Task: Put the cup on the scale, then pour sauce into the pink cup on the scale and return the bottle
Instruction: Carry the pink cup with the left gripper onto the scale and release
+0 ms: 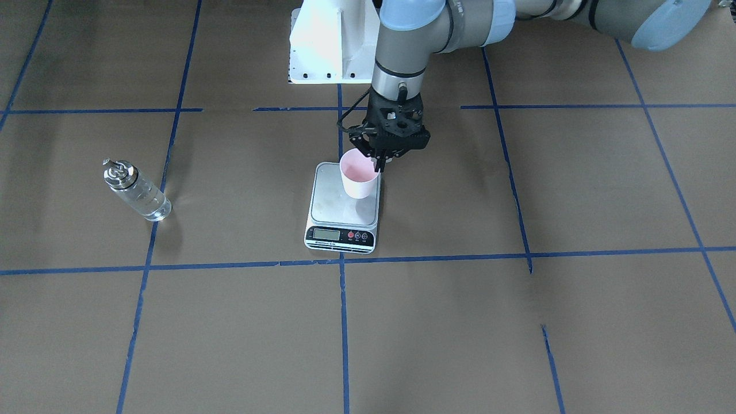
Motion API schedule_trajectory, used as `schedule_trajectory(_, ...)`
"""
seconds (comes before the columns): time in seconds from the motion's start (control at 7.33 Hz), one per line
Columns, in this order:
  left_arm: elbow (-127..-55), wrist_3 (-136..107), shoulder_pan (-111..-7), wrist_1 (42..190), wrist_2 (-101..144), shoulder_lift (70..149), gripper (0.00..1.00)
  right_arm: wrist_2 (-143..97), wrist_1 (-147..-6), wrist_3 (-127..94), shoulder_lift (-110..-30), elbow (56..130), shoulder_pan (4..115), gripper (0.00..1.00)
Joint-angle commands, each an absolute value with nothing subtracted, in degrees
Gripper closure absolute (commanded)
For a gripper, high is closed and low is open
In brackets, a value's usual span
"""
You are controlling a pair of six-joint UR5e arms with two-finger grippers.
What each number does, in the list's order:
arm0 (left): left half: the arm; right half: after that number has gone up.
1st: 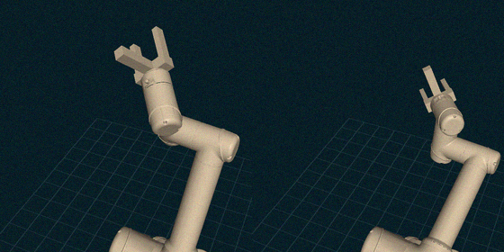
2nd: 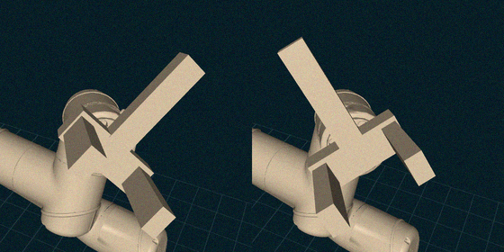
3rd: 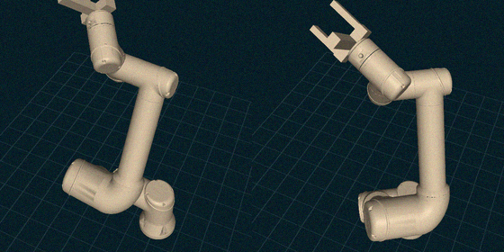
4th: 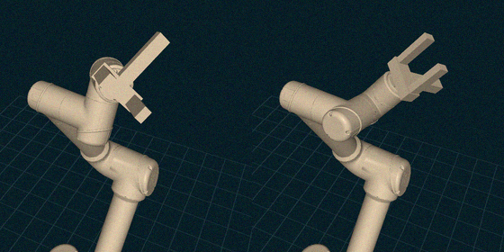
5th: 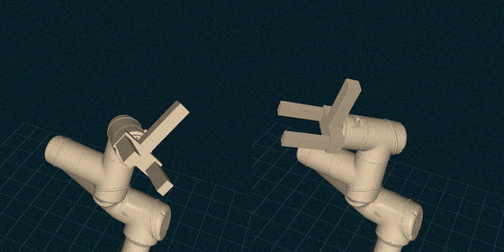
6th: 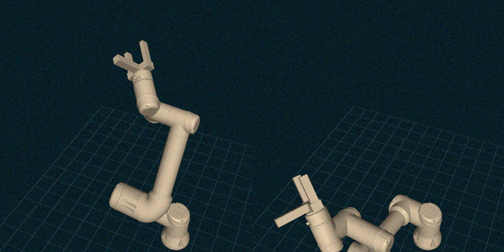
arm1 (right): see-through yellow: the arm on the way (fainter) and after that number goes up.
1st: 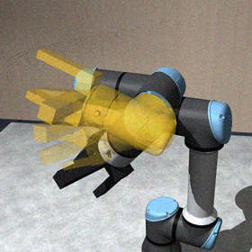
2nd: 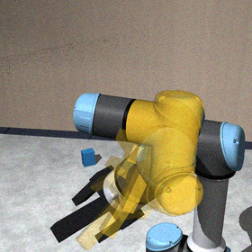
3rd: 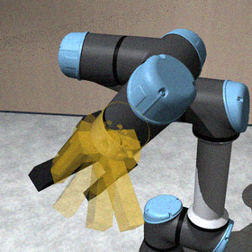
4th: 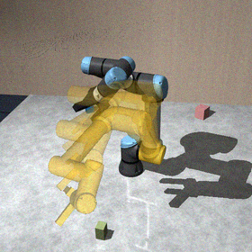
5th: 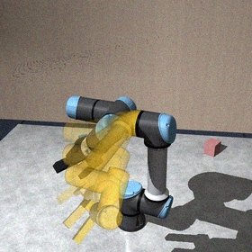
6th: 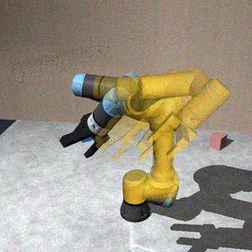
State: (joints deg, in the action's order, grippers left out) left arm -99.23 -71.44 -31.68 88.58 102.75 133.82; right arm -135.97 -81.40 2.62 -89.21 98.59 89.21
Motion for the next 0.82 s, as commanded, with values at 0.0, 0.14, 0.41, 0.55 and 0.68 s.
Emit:
schedule_trajectory(0.0,-96.33,-71.89,-30.15,92.02,102.57,134.3,1.0,-135.88,-81.39,2.55,-89.21,98.61,89.21,0.0)
schedule_trajectory(0.14,-96.24,-71.89,-29.8,92.02,102.48,134.21,1.0,-135.97,-81.39,2.55,-89.21,98.61,89.21,0.0)
schedule_trajectory(0.41,-96.24,-71.89,-29.44,92.02,102.48,133.86,0.97,-135.97,-81.47,2.55,-89.21,98.61,89.21,0.0)
schedule_trajectory(0.55,-96.24,-71.81,-29.44,92.02,102.48,133.86,0.89,-135.88,-81.47,2.55,-89.21,98.61,89.21,0.0)
schedule_trajectory(0.68,-96.24,-71.81,-29.44,92.02,102.48,133.86,0.77,-135.88,-81.47,2.55,-89.21,98.61,89.21,0.0)
